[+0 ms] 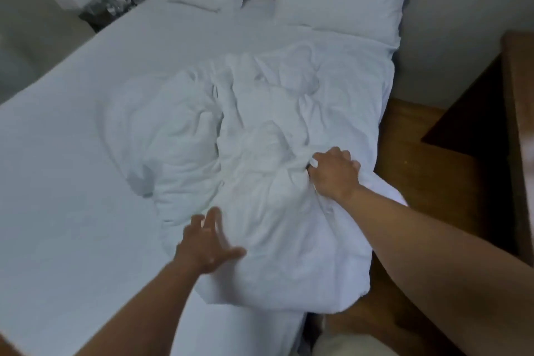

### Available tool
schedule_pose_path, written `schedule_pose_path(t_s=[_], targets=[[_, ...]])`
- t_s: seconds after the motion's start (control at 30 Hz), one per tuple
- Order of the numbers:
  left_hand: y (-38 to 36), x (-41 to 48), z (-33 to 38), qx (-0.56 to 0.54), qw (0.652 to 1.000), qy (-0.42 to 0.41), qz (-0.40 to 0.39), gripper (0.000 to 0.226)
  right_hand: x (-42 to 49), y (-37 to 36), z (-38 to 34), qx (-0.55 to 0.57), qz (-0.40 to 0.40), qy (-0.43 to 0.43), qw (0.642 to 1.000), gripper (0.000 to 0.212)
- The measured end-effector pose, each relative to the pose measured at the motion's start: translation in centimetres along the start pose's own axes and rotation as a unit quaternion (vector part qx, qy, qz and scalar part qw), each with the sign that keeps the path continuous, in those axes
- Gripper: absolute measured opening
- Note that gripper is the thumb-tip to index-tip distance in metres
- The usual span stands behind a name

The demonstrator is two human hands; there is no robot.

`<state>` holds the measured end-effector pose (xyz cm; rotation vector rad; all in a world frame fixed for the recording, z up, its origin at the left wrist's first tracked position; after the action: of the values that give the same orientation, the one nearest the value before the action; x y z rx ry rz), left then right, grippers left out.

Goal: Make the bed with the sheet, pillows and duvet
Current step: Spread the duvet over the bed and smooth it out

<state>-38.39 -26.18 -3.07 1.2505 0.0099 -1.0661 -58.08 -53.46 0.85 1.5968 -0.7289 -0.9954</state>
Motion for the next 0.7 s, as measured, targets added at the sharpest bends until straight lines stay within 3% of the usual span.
schedule_pose_path(t_s=[0.1,0.23,0.3,0.37,0.43,0.47,0.5,0.53,0.6,0.63,0.7], targets=[[-7.5,-0.3,-4.2,0.004,0.995,0.066,-0.069,0.135,-3.1,-4.9,-0.2,0.014,-0.003,0.051,0.999,0.042],[-13.7,-0.2,-5.8,-0.008,0.993,0.072,-0.089,0.114,-9.7,-12.5,-1.4,0.151,-0.184,0.168,0.957,0.077],[-15.8,0.2,-5.9,-0.003,0.990,0.072,-0.123,0.117,-12.3,-16.5,-1.7,0.143,-0.264,0.182,0.936,0.101],[-16.5,0.4,-6.0,0.023,0.988,0.030,-0.153,0.125,-13.5,-20.1,-2.2,0.080,-0.287,0.189,0.936,0.114],[-15.1,0.7,-6.8,-0.012,0.996,-0.016,-0.083,0.126,-13.5,-23.0,-2.8,0.031,-0.304,0.185,0.934,0.115],[-13.9,0.7,-8.3,-0.059,0.998,0.001,0.005,0.116,-13.2,-24.0,-2.9,0.028,-0.313,0.175,0.933,0.112],[-12.8,0.7,-10.9,-0.100,0.987,0.069,0.103,0.102,-12.8,-24.8,-2.9,0.033,-0.315,0.164,0.934,0.109],[-12.4,0.5,-13.7,-0.136,0.962,0.173,0.159,0.095,-12.3,-25.4,-2.9,0.036,-0.313,0.154,0.937,0.106],[-15.0,-0.6,-17.6,-0.234,0.882,0.392,0.114,0.111,-12.3,-25.9,-2.9,0.010,-0.281,0.145,0.949,0.102],[-17.2,-0.6,-18.0,-0.341,0.833,0.429,0.082,0.117,-12.6,-25.9,-3.0,-0.016,-0.243,0.144,0.959,0.100],[-20.3,0.0,-16.8,-0.546,0.734,0.398,0.072,0.099,-14.6,-25.3,-3.7,-0.048,-0.157,0.134,0.977,0.097]])
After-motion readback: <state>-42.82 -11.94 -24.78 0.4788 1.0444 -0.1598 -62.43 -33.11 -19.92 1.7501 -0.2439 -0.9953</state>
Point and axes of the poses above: each hand's wrist, its own x-axis towards the middle knuckle, its own y-axis out of the back of the hand, z = x × y, the point moved 7 cm from there along x, towards the middle knuckle, and after that the axes turned 11 degrees about -x, right-handed, at the moved point
